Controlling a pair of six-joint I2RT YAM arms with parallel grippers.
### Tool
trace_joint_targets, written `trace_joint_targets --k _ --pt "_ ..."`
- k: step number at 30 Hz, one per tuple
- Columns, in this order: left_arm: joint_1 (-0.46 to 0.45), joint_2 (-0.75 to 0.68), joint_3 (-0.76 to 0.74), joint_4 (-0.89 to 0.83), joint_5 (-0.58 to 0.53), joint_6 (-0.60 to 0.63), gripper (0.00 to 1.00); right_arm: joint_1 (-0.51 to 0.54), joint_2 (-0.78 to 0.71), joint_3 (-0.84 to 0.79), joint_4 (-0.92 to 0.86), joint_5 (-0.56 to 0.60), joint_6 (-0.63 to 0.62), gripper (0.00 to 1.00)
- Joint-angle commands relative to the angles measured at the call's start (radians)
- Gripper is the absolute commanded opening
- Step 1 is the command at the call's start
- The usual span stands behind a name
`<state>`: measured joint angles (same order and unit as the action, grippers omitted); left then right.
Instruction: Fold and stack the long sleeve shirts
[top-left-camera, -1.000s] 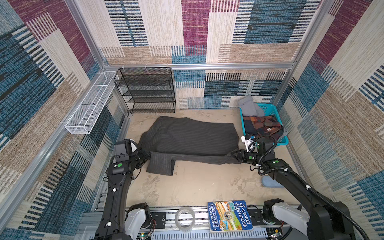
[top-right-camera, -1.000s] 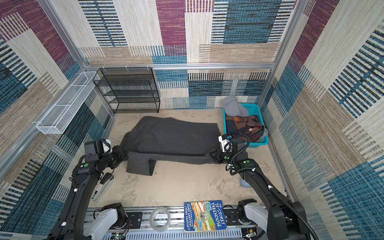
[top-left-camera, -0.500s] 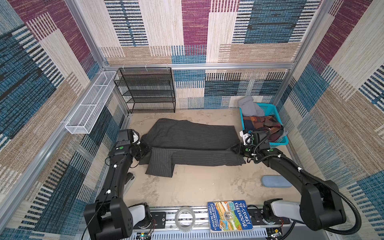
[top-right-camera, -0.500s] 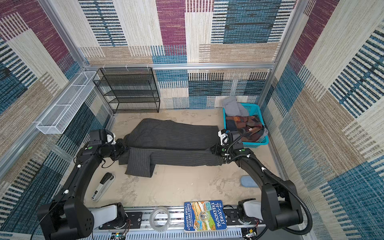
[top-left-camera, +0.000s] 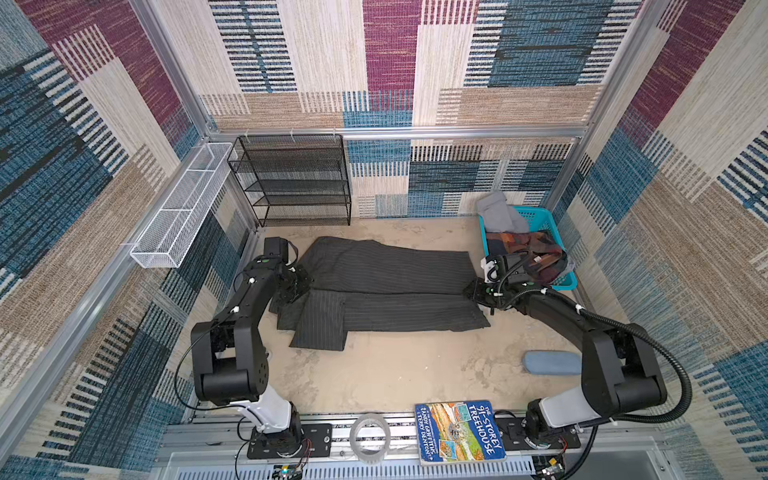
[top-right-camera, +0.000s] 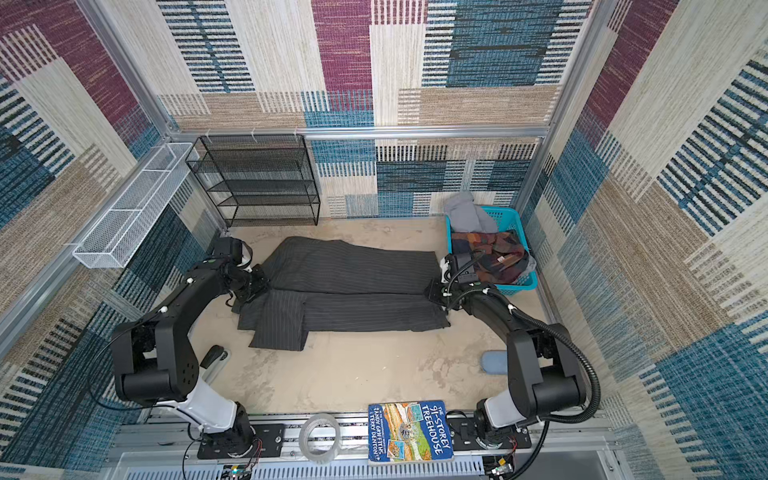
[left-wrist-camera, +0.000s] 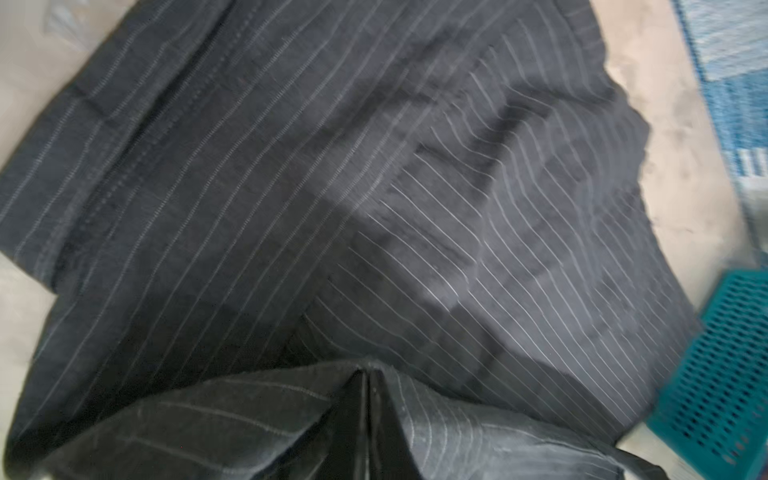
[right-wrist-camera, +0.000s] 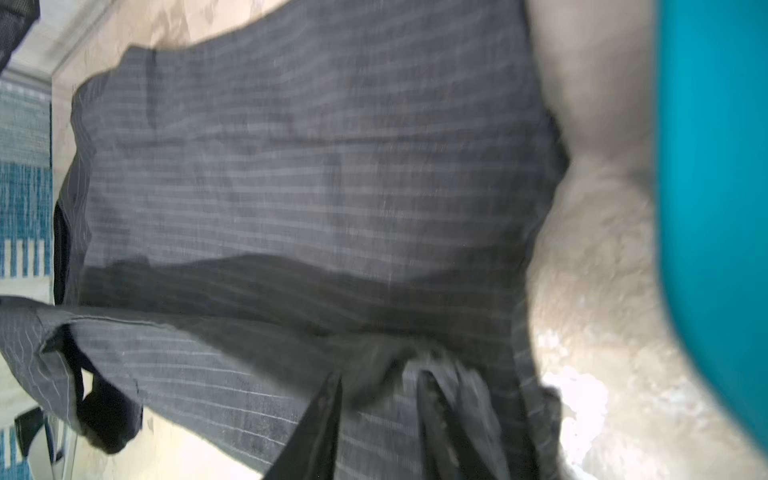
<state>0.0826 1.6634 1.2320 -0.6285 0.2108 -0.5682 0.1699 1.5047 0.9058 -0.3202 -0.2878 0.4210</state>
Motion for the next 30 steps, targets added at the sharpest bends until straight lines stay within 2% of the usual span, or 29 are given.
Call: trace_joint_targets --k 1,6,9,12,13,15,18,21,24,30 --pt "-0.001 0.037 0.075 -0.048 -0.054 0.024 0.37 0.002 0.02 0.058 -0.032 0.062 -0.008 0.42" --pt "-0.001 0.016 0.191 -0.115 -0.073 0.044 0.63 0.039 -0.031 0.1 -0.09 0.112 -0.009 0.46" --pt "-0.001 -0.029 0.215 -0.162 -0.073 0.066 0.64 0.123 -0.059 0.145 -0.153 0.188 0.003 0.46" --pt "0.0 -0.101 0.15 -0.17 -0.045 0.067 0.54 0.213 -0.071 0.137 -0.131 0.174 0.06 0.44" --pt "-0.002 -0.121 0.122 -0.169 -0.037 0.062 0.49 0.24 -0.069 0.125 -0.107 0.162 0.082 0.43" --pt "-0.001 -0.162 0.035 -0.154 -0.024 0.048 0.33 0.303 -0.049 0.104 -0.063 0.168 0.122 0.41" --pt "0.003 -0.196 -0.09 -0.092 -0.044 0.015 0.22 0.335 0.002 0.061 0.005 0.156 0.165 0.38" --pt "0.008 -0.172 -0.147 -0.036 -0.042 -0.016 0.18 0.335 0.04 0.032 0.049 0.181 0.171 0.37" --pt "0.012 -0.114 -0.143 -0.016 -0.055 -0.035 0.17 0.327 0.067 0.042 0.049 0.216 0.146 0.36" --pt "0.015 -0.022 -0.101 0.038 -0.118 -0.065 0.27 0.261 0.125 0.037 0.072 0.207 0.087 0.35"
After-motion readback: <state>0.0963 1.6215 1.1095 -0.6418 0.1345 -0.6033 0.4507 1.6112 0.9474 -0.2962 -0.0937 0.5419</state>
